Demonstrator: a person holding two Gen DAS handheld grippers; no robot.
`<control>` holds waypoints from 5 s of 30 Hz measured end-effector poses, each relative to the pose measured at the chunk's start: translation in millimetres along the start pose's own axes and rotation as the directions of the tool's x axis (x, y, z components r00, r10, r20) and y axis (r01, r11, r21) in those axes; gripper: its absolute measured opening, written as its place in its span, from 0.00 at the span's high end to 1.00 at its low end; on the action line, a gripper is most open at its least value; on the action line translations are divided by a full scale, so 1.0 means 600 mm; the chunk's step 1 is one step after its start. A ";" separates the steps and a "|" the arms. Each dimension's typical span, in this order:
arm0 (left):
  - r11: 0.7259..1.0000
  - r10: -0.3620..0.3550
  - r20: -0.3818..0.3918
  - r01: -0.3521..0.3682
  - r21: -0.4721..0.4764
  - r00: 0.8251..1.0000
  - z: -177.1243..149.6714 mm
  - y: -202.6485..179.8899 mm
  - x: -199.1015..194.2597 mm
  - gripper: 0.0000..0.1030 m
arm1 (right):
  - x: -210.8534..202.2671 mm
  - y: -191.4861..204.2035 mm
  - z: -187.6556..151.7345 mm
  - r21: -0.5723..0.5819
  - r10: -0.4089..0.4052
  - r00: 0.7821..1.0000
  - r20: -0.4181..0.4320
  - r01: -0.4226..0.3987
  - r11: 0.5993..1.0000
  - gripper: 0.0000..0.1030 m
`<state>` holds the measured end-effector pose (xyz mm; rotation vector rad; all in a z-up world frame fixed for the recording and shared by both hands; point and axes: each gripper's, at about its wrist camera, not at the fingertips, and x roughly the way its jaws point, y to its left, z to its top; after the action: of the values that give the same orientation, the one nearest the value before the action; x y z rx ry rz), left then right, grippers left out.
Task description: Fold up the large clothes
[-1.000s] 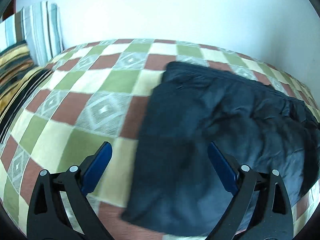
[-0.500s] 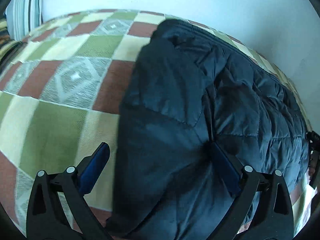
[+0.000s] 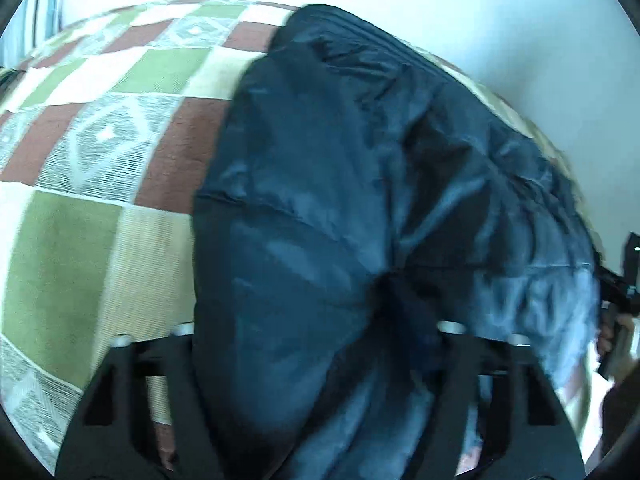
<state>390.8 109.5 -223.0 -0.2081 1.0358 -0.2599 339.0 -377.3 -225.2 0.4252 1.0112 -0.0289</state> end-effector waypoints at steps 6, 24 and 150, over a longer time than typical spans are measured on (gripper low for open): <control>1.000 -0.002 0.007 0.002 0.018 1.000 0.000 -0.018 -0.011 0.72 | -0.009 0.007 -0.009 0.000 0.020 1.000 0.022 -0.020 1.000 0.74; 0.998 0.043 0.124 -0.048 0.036 0.991 -0.068 -0.016 -0.191 0.86 | -0.078 0.076 -0.098 -0.041 0.101 0.995 0.019 -0.100 0.994 0.81; 0.999 -0.011 0.043 0.013 -0.029 0.999 -0.163 0.033 -0.302 0.86 | -0.098 0.440 -0.374 -0.460 -0.156 0.977 0.147 0.207 0.864 0.53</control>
<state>220.7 179.7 -128.7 -0.2456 0.9961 -0.2503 182.1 -64.4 -191.6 -0.1222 0.9137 0.0269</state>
